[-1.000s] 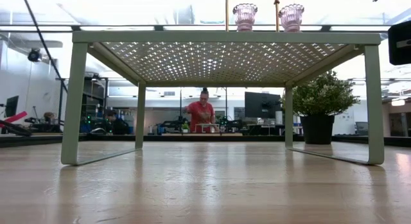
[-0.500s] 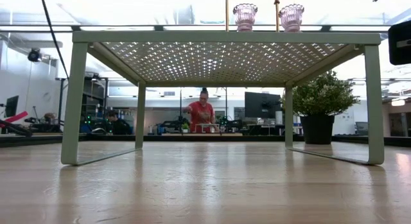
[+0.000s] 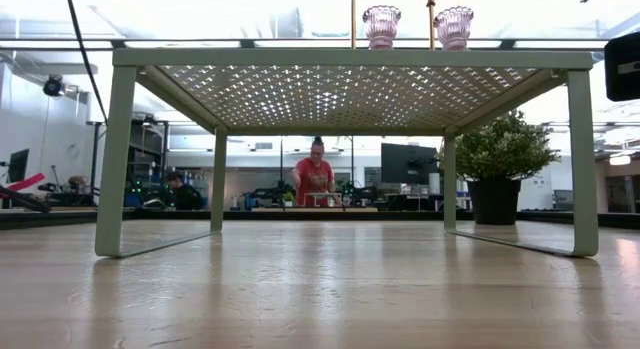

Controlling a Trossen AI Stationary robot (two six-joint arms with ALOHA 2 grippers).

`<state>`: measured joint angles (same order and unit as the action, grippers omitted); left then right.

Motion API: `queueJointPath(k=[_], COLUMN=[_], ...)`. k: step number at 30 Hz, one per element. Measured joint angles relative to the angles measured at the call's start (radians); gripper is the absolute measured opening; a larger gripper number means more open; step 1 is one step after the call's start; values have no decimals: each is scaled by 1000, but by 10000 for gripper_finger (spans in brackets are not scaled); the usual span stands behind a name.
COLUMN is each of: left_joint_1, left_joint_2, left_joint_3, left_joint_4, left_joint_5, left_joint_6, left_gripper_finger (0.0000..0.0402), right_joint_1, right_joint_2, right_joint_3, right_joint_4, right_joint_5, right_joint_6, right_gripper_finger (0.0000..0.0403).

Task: Pick & Place candle stick holders
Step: Put the gold candle holder on the shelf

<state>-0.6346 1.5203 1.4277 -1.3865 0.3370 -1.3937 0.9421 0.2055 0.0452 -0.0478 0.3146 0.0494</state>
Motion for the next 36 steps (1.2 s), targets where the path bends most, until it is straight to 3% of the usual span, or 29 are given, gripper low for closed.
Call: queueJointPath(k=[14,36], left_joint_1=[-20,-71], left_joint_2=[115,223], left_joint_3=[-122,-214], left_joint_4=[103,103], left_joint_5=[389,672], left_joint_6=[-78,-14], left_gripper_finger=[188,177], right_joint_1=[0,0], right_joint_2=[0,0], right_joint_3=[0,0], right_joint_4=[0,0], right_joint_5=[0,0], right_joint_6=[0,1], right_gripper_finger=[8,8])
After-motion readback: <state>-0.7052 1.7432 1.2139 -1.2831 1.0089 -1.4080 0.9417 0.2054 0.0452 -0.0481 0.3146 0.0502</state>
